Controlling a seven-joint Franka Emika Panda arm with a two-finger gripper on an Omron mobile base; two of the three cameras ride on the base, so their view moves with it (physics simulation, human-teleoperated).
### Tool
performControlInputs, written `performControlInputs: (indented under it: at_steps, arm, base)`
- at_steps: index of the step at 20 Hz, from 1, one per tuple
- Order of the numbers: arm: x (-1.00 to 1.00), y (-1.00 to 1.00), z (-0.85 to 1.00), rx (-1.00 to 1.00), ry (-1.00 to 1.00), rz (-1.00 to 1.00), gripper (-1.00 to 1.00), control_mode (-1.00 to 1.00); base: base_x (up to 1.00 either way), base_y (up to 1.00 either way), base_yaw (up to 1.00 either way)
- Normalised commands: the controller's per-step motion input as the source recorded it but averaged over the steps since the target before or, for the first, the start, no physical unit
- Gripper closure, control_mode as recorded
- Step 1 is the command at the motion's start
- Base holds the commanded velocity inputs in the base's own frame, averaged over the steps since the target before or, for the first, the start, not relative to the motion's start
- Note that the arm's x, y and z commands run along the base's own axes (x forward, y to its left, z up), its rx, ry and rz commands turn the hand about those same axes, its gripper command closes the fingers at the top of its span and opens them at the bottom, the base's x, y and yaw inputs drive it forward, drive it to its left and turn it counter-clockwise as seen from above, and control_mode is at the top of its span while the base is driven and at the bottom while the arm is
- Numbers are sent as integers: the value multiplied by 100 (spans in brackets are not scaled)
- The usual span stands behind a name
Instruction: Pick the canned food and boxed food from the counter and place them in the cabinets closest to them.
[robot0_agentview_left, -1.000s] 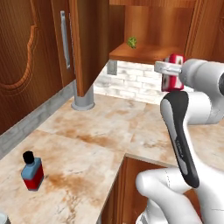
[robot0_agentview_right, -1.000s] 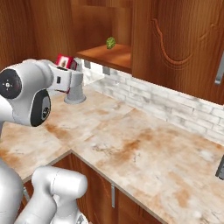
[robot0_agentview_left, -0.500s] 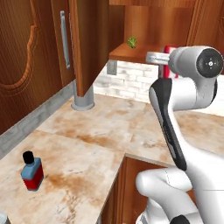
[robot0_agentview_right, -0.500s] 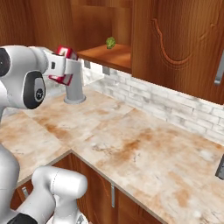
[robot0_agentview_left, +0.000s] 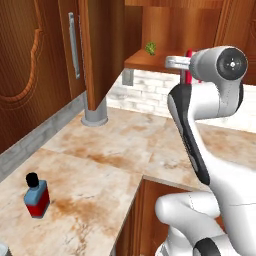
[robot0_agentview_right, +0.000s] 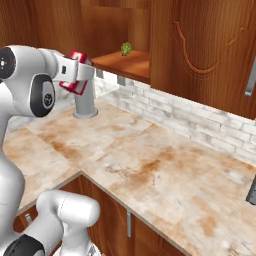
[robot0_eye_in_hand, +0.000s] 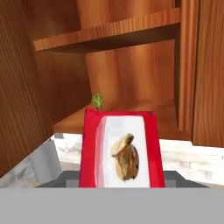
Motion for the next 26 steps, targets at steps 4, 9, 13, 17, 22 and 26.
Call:
performControlInputs:
  at_steps: [4, 9, 13, 17, 22, 26]
  arm:
    - [26, -5, 0, 0, 7, -12, 100, -100]
    - [24, -6, 3, 0, 7, -15, 100, -100]
    - [25, -11, 8, 1, 9, -13, 100, -100]
    - [3, -6, 2, 1, 1, -3, 100, -100]
    - [14, -23, 14, 7, 2, -4, 100, -100]
    - [22, -20, 15, 7, 6, -5, 100, -100]
  base:
    - [0, 0, 0]
    - [0, 0, 0]
    - [0, 0, 0]
    - [0, 0, 0]
    - [0, 0, 0]
    - [0, 0, 0]
